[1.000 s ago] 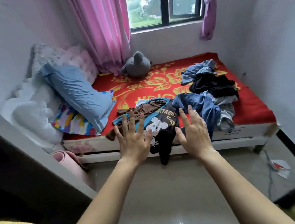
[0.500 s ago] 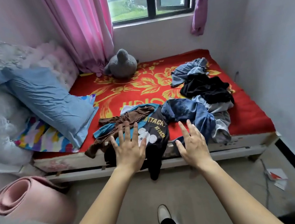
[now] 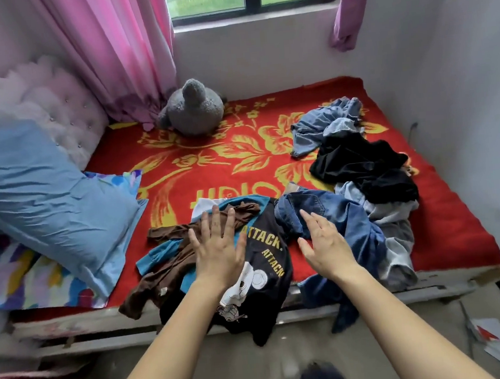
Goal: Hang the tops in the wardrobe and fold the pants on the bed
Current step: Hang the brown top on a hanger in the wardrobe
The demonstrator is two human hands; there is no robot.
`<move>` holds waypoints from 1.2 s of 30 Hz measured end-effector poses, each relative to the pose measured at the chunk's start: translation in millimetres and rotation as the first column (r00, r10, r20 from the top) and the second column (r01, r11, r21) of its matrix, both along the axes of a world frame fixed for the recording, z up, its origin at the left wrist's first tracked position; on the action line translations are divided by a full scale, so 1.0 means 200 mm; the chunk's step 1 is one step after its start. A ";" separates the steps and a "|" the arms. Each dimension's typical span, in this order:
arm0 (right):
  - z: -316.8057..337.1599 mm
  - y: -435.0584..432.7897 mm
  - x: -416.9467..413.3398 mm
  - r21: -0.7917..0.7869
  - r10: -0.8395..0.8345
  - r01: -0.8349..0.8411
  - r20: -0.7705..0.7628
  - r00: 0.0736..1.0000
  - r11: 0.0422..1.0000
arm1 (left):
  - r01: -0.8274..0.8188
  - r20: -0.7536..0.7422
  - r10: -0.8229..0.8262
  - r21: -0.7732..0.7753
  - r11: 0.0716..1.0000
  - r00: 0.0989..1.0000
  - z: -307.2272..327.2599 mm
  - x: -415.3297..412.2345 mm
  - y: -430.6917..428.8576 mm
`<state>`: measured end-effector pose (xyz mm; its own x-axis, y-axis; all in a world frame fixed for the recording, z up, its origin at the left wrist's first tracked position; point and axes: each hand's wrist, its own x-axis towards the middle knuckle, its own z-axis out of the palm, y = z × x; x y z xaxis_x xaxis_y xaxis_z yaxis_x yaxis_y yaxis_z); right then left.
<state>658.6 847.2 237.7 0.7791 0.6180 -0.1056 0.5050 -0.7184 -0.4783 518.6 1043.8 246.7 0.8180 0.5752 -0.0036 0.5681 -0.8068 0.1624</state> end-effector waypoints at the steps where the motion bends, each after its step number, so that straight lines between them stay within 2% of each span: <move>1: -0.04 0.04 0.07 -0.020 0.004 -0.004 -0.028 1.000 1.000 | -0.004 -0.028 0.003 -0.025 1.000 1.000 -0.05 0.06 0.03; 7: -0.32 0.24 0.51 -0.136 0.002 -0.027 -0.184 0.983 0.990 | -0.032 -0.245 0.009 -0.093 0.995 0.969 -0.34 0.42 0.24; 13: -0.63 0.49 0.87 -0.207 -0.018 -0.049 -0.312 0.950 0.977 | -0.015 -0.366 -0.025 -0.106 0.994 0.930 -0.61 0.77 0.47; 21: -1.17 0.78 0.99 -0.268 -0.056 -0.104 -0.528 0.847 0.958 | -0.068 -0.450 -0.034 -0.207 0.976 0.892 -1.16 0.94 0.70; 25: -1.47 0.99 0.97 -0.239 -0.116 -0.038 -0.596 0.794 0.970 | -0.036 -0.494 -0.071 -0.204 0.978 0.867 -1.51 0.97 0.89; 28: -1.64 1.17 0.93 -0.183 -0.119 0.011 -0.593 0.797 0.983 | -0.092 -0.472 -0.015 -0.202 0.975 0.882 -1.73 0.98 1.05; 31: -1.76 1.37 0.94 -0.108 -0.071 0.019 -0.496 0.866 0.994 | -0.191 -0.527 0.067 -0.184 0.964 0.847 -1.88 0.93 1.18; 34: -1.84 1.55 0.98 -0.030 0.031 -0.045 -0.369 0.929 0.999 | -0.112 -0.555 0.037 -0.101 0.988 0.831 -1.94 0.86 1.21; 36: -1.89 1.64 1.01 -0.033 0.111 -0.130 -0.345 0.932 0.991 | -0.137 -0.585 0.057 -0.095 0.986 0.809 -1.96 0.81 1.20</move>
<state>860.5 1176.1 -140.8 0.6099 0.6909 -0.3881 0.4028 -0.6921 -0.5989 680.2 1284.8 -144.8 0.5807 0.6129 -0.5359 0.6632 -0.7379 -0.1253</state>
